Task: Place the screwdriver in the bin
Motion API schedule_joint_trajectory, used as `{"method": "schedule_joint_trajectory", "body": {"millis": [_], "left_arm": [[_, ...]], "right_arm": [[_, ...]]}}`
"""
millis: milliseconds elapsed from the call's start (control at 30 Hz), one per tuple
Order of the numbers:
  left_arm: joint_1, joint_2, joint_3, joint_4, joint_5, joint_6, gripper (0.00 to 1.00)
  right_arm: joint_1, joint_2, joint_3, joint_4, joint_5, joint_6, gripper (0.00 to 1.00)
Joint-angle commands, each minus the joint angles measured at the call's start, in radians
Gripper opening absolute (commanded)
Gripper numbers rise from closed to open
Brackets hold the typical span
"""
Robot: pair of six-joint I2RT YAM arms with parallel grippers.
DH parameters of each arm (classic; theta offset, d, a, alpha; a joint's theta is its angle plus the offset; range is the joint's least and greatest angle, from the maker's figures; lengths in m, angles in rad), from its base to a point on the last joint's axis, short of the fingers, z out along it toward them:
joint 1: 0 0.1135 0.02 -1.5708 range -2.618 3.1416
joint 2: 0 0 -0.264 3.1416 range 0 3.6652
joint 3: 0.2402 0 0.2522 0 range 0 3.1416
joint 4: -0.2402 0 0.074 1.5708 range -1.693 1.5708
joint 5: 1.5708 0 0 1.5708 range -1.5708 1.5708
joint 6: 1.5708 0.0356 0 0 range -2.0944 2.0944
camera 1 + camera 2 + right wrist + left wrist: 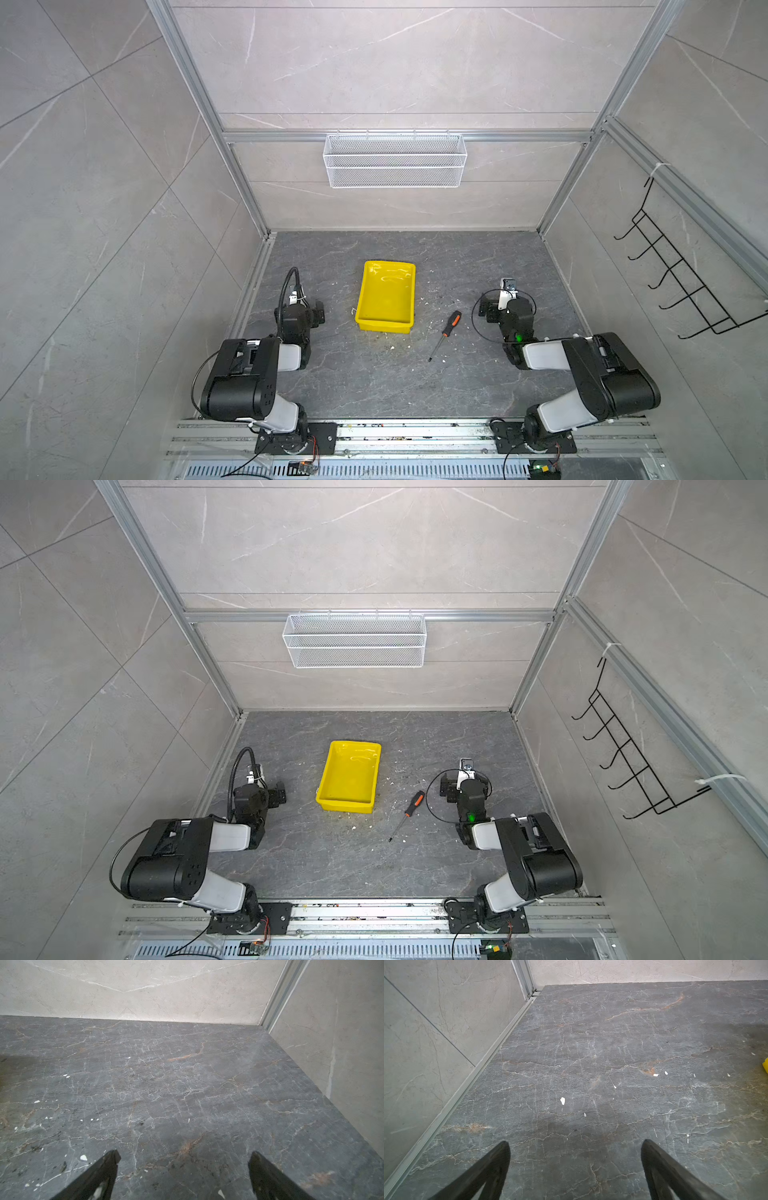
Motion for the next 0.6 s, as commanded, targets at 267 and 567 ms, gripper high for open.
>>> {"method": "schedule_joint_trajectory", "body": {"millis": [267, 567], "left_arm": [[0.007, -0.007, 0.022, 0.037, 0.012, -0.012, 1.00], [0.006, -0.007, 0.022, 0.037, 0.011, -0.012, 1.00]], "right_arm": [[-0.003, -0.007, 0.010, -0.002, 0.000, -0.006, 1.00], [0.008, -0.008, -0.004, 0.026, 0.026, -0.012, 1.00]]}}
